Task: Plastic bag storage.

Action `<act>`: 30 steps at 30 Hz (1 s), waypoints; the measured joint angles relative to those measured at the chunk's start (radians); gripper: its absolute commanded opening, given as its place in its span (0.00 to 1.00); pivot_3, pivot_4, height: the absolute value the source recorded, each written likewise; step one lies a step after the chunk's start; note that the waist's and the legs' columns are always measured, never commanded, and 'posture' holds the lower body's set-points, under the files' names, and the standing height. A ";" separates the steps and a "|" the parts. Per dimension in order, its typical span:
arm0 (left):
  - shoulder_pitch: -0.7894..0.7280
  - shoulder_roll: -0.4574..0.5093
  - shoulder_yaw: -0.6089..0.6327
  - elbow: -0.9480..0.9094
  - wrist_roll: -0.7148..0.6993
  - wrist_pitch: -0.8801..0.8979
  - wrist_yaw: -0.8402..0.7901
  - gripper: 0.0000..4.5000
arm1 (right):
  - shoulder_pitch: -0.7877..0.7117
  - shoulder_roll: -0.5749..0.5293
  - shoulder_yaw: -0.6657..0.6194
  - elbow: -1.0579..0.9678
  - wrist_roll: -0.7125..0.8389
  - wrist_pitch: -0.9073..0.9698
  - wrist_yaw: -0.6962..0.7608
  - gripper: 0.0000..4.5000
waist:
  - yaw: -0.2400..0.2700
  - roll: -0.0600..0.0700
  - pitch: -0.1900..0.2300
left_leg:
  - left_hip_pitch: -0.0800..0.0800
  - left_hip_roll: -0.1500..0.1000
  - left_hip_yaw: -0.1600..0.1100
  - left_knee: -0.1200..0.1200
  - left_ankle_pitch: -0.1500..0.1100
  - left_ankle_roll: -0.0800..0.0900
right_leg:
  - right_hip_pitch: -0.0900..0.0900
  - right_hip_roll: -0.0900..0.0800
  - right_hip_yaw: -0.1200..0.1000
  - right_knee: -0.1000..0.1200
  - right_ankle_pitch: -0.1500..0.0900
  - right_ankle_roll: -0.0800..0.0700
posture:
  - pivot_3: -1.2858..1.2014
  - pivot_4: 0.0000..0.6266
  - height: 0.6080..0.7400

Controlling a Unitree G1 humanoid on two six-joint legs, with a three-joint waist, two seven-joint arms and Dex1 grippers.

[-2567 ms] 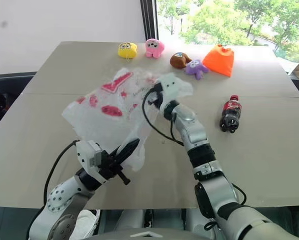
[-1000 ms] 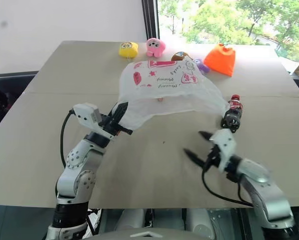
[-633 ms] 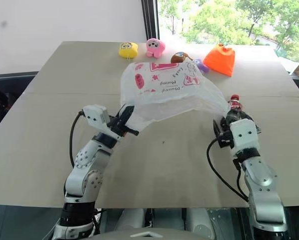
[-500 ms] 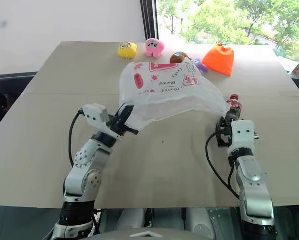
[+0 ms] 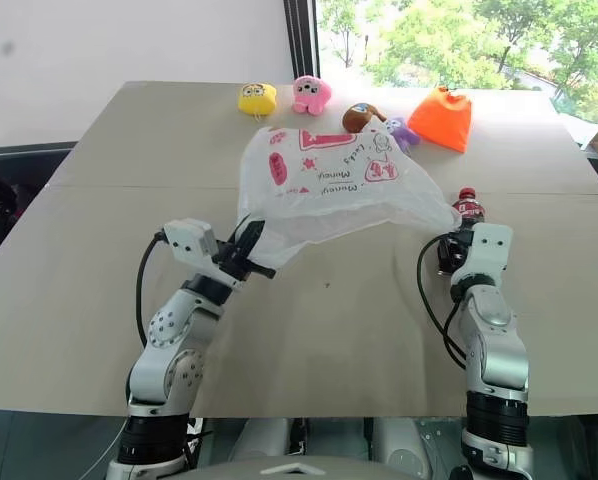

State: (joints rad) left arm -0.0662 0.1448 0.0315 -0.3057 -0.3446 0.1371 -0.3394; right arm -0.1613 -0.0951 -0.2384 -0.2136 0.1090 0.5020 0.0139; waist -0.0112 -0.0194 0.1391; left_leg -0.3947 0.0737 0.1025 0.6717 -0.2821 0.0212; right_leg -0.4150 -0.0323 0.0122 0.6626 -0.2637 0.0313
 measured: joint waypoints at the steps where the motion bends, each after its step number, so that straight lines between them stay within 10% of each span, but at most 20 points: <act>1: 0.001 -0.001 -0.001 0.000 0.001 0.000 0.000 0.00 | 0.004 -0.003 -0.001 -0.004 0.006 0.002 0.000 0.71 | 0.000 0.000 0.000 | 0.000 0.000 0.000 0.000 0.000 0.000 | 0.000 0.000 0.000 0.000 0.000 0.000 | 0.52 0.24 1.00; 10: -0.013 -0.004 -0.002 0.002 0.006 -0.007 -0.002 0.00 | 0.009 -0.019 -0.174 0.010 0.086 -0.117 -0.042 0.71 | 0.007 0.004 0.002 | -0.002 -0.001 0.000 0.000 0.000 0.000 | -0.001 -0.001 0.000 -0.001 0.000 0.000 | 0.52 0.24 1.00; 18: -0.051 -0.020 -0.005 0.004 -0.006 0.005 -0.002 0.00 | -0.142 -0.291 -0.213 -0.087 0.484 -0.095 0.346 0.71 | -0.015 0.009 0.005 | 0.001 0.001 -0.003 -0.003 0.000 0.001 | -0.001 0.004 0.003 0.001 0.000 0.000 | 0.52 0.24 1.00; 30: -0.077 -0.038 -0.022 0.017 0.000 0.007 0.001 0.00 | 0.071 -0.521 -0.024 -0.291 0.928 0.235 0.771 0.71 | 0.019 0.008 0.006 | -0.003 -0.002 -0.007 0.006 -0.005 0.009 | 0.001 0.001 0.003 -0.001 0.000 0.002 | 0.52 0.24 1.00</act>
State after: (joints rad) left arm -0.1432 0.1064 0.0099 -0.2883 -0.3449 0.1441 -0.3384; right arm -0.0901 -0.6165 -0.2622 -0.5047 1.0371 0.7372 0.7848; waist 0.0081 -0.0115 0.1449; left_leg -0.3980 0.0716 0.0956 0.6772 -0.2873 0.0303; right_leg -0.4138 -0.0314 0.0153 0.6616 -0.2636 0.0330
